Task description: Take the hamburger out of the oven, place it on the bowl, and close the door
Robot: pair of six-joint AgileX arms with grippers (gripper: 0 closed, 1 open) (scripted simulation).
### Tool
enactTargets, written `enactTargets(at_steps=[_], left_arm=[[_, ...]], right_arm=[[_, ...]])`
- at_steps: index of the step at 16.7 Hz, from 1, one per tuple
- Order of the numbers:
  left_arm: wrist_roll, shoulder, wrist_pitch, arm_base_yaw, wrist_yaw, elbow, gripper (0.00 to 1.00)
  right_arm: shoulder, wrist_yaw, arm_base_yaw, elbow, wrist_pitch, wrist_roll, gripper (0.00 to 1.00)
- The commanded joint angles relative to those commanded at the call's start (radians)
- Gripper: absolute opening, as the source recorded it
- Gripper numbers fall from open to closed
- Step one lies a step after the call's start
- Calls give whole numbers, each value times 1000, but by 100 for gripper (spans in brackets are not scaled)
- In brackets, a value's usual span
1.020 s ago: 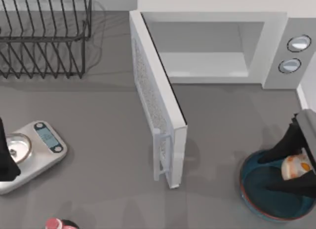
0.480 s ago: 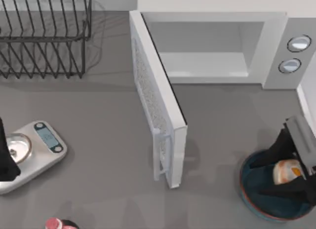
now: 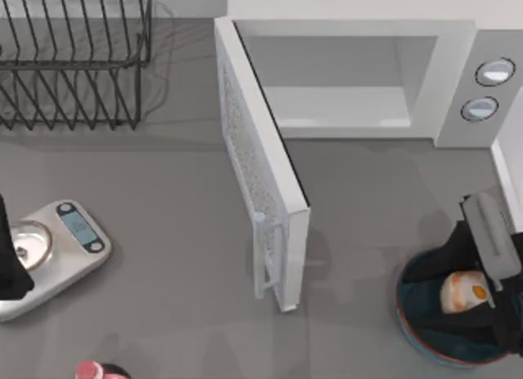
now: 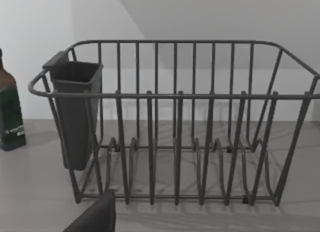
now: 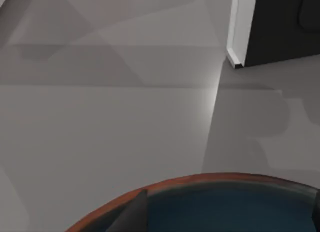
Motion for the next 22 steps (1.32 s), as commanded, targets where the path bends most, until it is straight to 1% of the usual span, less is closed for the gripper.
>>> enactTargets(at_steps=[2, 15, 16, 22], left_arm=[[0, 0, 0, 0, 0, 0, 100], [0, 0, 0, 0, 0, 0, 100], [0, 0, 0, 0, 0, 0, 100], [0, 0, 0, 0, 0, 0, 100]], right_arm=[[0, 0, 0, 0, 0, 0, 0], [0, 0, 0, 0, 0, 0, 98], [0, 0, 0, 0, 0, 0, 100], [0, 0, 0, 0, 0, 0, 100]])
